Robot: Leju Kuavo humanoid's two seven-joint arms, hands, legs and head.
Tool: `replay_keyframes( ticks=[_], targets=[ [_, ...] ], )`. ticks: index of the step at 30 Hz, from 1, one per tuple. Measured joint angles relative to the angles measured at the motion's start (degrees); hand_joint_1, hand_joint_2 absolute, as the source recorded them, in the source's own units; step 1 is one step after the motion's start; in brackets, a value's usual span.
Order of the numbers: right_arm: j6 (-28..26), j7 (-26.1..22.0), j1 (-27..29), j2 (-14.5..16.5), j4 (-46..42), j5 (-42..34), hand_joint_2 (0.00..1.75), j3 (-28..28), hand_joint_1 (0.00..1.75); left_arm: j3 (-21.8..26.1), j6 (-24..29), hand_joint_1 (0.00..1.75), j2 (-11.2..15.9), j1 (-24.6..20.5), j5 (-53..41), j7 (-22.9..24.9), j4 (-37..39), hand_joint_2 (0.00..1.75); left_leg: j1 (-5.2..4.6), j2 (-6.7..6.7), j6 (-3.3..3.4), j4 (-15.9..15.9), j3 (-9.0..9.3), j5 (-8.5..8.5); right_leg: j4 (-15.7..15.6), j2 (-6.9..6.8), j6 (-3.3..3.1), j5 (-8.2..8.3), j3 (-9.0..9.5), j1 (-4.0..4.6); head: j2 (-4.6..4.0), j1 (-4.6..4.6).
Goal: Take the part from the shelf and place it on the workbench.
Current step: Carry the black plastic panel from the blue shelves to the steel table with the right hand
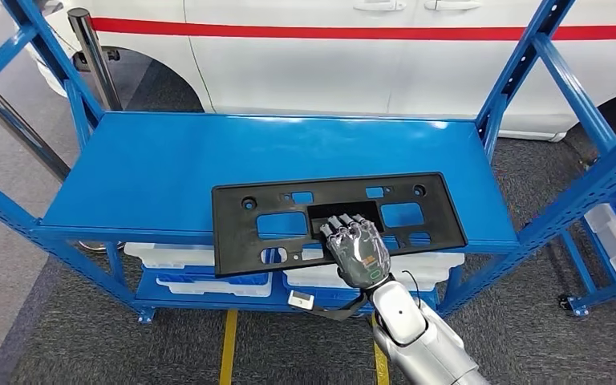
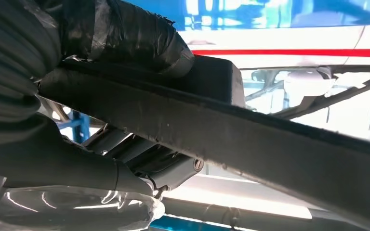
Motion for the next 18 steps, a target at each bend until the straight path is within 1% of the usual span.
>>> replay_keyframes(
  ticks=[2,3,4,5,6,7,8,9,10,11,12,13,14,15,16,17,18],
  targets=[
    [0.0,-0.1,0.1,0.3,0.1,-0.1,1.75,-0.3,1.62,0.0,0.0,0.0,0.0,0.0,0.0,0.0,0.0,1.75,0.11,0.0,-0.91,0.0,-0.33,0.32,0.0,0.03,-1.14,0.55,-0.72,0.05,0.0,-0.02],
    [0.0,-0.1,0.0,0.4,0.1,-0.1,1.75,-0.4,1.62,0.0,0.0,0.0,0.0,0.0,0.0,0.0,0.0,1.75,0.22,0.04,-1.24,0.4,-0.73,-0.32,-0.1,-0.01,-1.76,0.94,-1.1,0.03,0.0,-0.03],
    [0.0,-0.1,0.0,0.6,0.1,-0.2,1.75,-0.5,1.62,0.0,0.0,0.0,0.0,0.0,0.0,0.0,0.0,1.75,0.3,0.08,-1.43,2.0,-1.46,-1.89,-0.2,-0.1,-2.42,1.37,-1.54,0.0,0.0,-0.06],
    [0.0,-0.1,0.0,0.7,0.1,-0.2,1.75,-0.6,1.62,0.0,0.0,0.0,0.0,-0.1,0.0,0.0,0.0,1.75,0.36,0.13,-1.51,4.6,-2.5,-4.23,-0.2,-0.2,-2.96,1.82,-2.04,0.04,0.0,-0.09],
    [0.0,-0.1,0.1,0.7,0.2,-0.1,1.75,-0.7,1.62,0.0,0.0,0.0,0.0,-0.1,-0.1,0.0,0.0,1.75,0.33,0.15,-1.53,8.2,-3.75,-6.88,-0.2,-0.27,-3.34,2.25,-2.63,0.23,0.0,-0.11],
    [0.0,-0.2,0.1,0.8,0.3,-0.1,1.75,-0.8,1.62,0.0,0.0,0.0,0.0,-0.2,-0.1,0.0,0.0,1.75,0.29,0.15,-1.54,11.9,-4.83,-9.1,-0.2,-0.36,-3.58,2.68,-3.23,0.45,0.0,-0.12],
    [0.0,-0.3,0.2,0.8,0.4,0.1,1.75,-0.9,1.62,0.0,0.0,0.0,0.0,-0.3,-0.2,0.0,0.0,1.75,0.24,0.16,-1.5,14.6,-5.27,-10.22,-0.1,-0.44,-3.69,3.14,-3.86,0.69,0.0,-0.12],
    [0.0,-0.4,0.2,0.8,0.4,0.3,1.75,-1.0,1.62,0.0,0.0,0.0,0.0,-0.4,-0.4,0.0,0.0,1.75,0.18,0.16,-1.37,15.5,-4.81,-10.23,-0.1,-0.48,-3.76,3.57,-4.49,0.93,0.0,-0.12],
    [0.0,-0.4,0.3,0.8,0.5,0.6,1.75,-1.1,1.62,0.0,0.0,0.0,0.0,-0.4,-0.5,0.0,0.0,1.75,0.09,0.16,-1.11,14.4,-3.28,-9.26,0.0,-0.49,-3.78,3.97,-5.07,1.13,0.0,-0.11],
    [0.0,-0.5,0.3,0.8,0.5,0.8,1.75,-1.2,1.62,0.0,0.0,0.0,0.0,-0.4,-0.5,0.0,0.0,1.75,-0.05,0.15,-0.72,11.4,-0.83,-7.84,0.2,-0.47,-3.76,4.35,-5.62,1.32,0.0,-0.12],
    [0.0,-0.5,0.3,0.8,0.5,0.9,1.75,-1.4,1.62,0.0,0.0,0.0,0.0,-0.5,-0.6,0.1,0.0,1.75,-0.27,0.15,-0.18,7.3,1.91,-7.05,0.3,-0.45,-3.67,4.7,-6.06,1.42,0.0,-0.1],
    [0.0,-0.5,0.3,0.8,0.5,1.0,1.75,-1.5,1.62,0.0,0.0,0.0,0.0,-0.5,-0.6,0.1,0.0,1.75,-0.49,0.14,0.16,3.8,4.24,-6.5,0.4,-0.45,-3.49,5.04,-6.38,1.5,0.0,-0.09],
    [0.0,-0.5,0.3,0.9,0.5,1.0,1.75,-1.7,1.62,0.0,0.0,0.0,0.1,-0.6,-0.6,0.0,0.0,1.75,-0.75,0.12,0.42,1.2,5.68,-6.32,0.4,-0.49,-3.19,5.4,-6.57,1.49,0.0,-0.09],
    [0.0,-0.5,0.3,0.9,0.5,1.0,1.75,-1.8,1.62,0.0,0.0,0.0,0.1,-0.6,-0.6,0.0,0.0,1.75,-0.98,0.11,0.55,0.0,6.23,-6.41,0.4,-0.55,-2.83,5.79,-6.68,1.4,0.0,-0.09],
    [0.0,-0.5,0.3,1.0,0.5,1.0,1.75,-2.0,1.62,0.0,0.0,0.0,0.1,-0.6,-0.6,0.0,0.0,1.75,-1.14,0.11,0.58,-0.3,6.15,-6.0,0.3,-0.58,-2.44,6.21,-6.7,1.33,0.0,-0.09],
    [0.0,-0.5,0.3,1.0,0.6,1.0,1.75,-2.1,1.62,0.0,0.0,0.0,0.0,-0.6,-0.6,0.0,0.0,1.75,-1.08,0.15,0.83,-0.6,5.94,-5.5,0.1,-0.58,-2.02,6.59,-6.77,1.32,0.0,-0.09],
    [0.0,-0.6,0.3,1.0,0.6,1.0,1.75,-2.2,1.62,0.0,0.0,0.0,0.0,-0.6,-0.6,0.0,0.0,1.75,-0.95,0.3,1.17,-1.0,5.73,-4.85,0.3,-0.53,-1.69,6.25,-7.0,1.26,0.0,-0.08]
  ],
)
